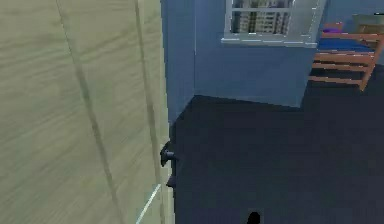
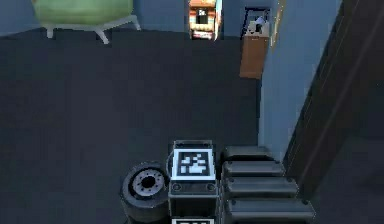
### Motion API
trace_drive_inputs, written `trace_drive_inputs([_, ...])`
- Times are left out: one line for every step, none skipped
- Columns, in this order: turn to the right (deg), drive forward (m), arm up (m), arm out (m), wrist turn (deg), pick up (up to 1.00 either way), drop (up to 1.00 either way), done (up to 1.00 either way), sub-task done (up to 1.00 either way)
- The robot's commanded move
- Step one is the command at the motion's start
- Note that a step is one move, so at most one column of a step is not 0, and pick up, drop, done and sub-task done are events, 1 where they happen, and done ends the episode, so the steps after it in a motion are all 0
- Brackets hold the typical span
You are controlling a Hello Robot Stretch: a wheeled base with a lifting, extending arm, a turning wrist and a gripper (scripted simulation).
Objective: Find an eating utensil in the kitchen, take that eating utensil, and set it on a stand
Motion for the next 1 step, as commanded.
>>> trace_drive_inputs([45.0, 0.0, 0.0, 0.0, 0.0, 0.0, 0.0, 0.0, 0.0])
